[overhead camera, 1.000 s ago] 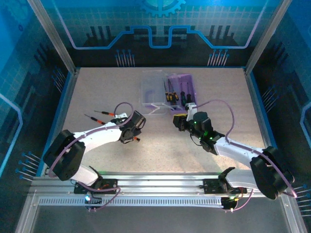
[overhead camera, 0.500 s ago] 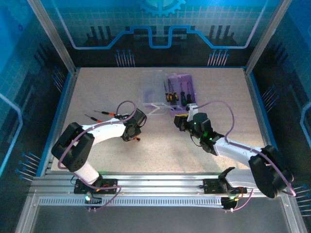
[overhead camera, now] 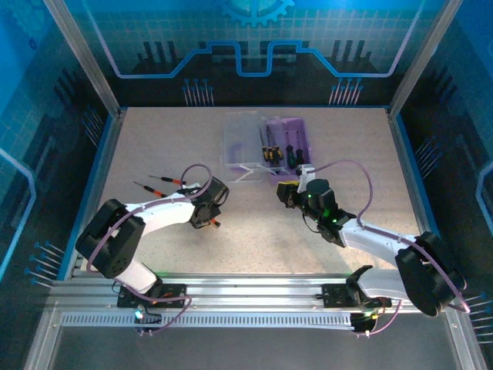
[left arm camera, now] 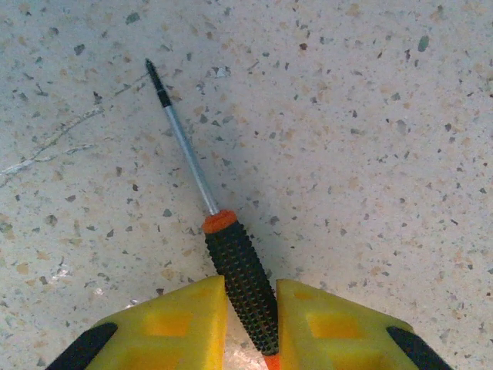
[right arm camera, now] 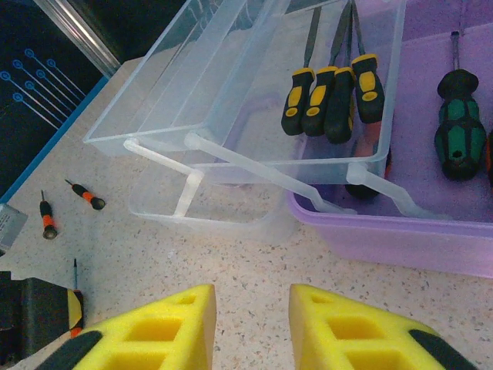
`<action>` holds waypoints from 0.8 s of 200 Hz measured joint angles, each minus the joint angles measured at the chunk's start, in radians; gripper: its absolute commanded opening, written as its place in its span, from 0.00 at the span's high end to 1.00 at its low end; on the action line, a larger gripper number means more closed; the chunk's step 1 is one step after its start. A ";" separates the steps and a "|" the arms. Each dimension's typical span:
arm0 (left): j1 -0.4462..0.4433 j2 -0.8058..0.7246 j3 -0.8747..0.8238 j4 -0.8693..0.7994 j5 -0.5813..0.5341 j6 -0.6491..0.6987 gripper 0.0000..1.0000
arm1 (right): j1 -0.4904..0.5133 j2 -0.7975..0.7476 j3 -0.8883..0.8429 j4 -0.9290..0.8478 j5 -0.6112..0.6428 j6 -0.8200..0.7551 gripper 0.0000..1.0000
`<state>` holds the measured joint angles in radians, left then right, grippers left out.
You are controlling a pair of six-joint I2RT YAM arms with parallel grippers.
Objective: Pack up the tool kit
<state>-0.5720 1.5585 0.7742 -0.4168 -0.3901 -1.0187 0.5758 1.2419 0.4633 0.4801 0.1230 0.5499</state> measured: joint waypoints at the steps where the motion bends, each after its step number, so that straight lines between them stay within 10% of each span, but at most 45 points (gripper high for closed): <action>1: 0.000 0.000 0.000 0.002 0.000 0.000 0.78 | 0.000 0.000 0.000 0.000 0.000 0.000 0.65; 160: -0.001 -0.028 -0.085 0.105 -0.017 0.033 0.71 | -0.015 -0.077 -0.023 -0.061 0.137 0.019 0.63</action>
<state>-0.5728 1.5307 0.6891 -0.3119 -0.4068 -0.9859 0.5610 1.1648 0.4404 0.4187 0.2596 0.5690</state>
